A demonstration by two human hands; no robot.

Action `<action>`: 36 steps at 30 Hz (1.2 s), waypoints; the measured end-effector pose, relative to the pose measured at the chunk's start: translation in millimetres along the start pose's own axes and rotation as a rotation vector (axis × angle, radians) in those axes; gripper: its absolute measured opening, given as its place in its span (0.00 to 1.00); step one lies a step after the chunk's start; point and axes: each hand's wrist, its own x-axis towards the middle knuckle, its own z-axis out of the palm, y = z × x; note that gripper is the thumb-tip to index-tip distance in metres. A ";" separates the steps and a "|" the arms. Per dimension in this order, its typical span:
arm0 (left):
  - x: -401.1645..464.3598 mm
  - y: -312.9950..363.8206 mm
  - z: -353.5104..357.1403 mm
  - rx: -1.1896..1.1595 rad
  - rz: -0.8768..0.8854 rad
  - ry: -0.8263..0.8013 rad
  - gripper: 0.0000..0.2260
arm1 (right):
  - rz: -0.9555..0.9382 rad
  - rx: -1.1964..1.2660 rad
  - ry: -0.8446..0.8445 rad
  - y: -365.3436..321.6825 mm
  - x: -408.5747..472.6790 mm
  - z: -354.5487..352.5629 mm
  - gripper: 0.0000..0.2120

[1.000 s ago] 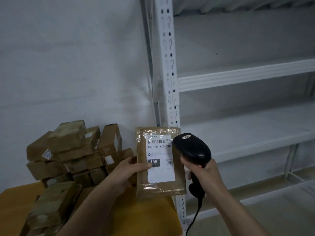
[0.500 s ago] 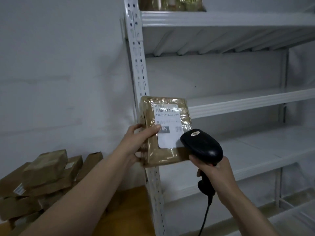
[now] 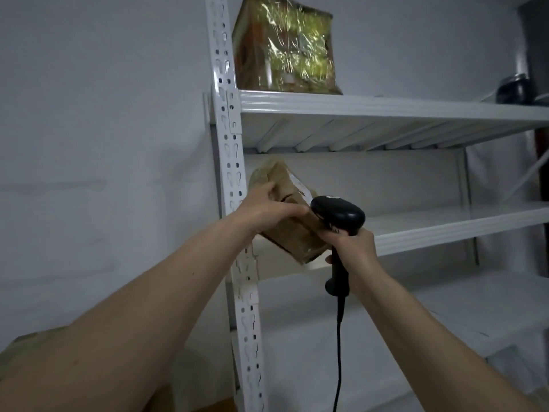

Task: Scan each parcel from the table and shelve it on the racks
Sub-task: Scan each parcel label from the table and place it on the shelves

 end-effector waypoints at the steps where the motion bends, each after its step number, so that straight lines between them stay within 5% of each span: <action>1: 7.9 0.7 -0.9 0.026 0.027 0.015 0.38 | 0.024 0.021 0.001 -0.7 7.8 3.3 0.09; 9: 59.8 -13.7 3.9 0.460 0.155 0.219 0.20 | 0.231 0.075 -0.020 23.7 51.9 35.8 0.11; 14: 77.8 -15.5 19.1 1.008 0.227 0.321 0.25 | 0.190 0.025 0.066 39.6 74.3 40.3 0.11; 17: 89.5 -19.7 19.2 1.142 0.270 0.327 0.26 | 0.173 0.013 0.068 47.9 81.9 44.0 0.11; 27: 89.4 -45.8 -5.5 1.143 0.339 0.328 0.19 | 0.079 -0.094 0.078 65.9 89.7 69.9 0.12; 36: 79.4 -52.4 -8.8 0.894 0.323 0.274 0.17 | 0.078 -0.126 0.087 61.3 80.8 68.0 0.11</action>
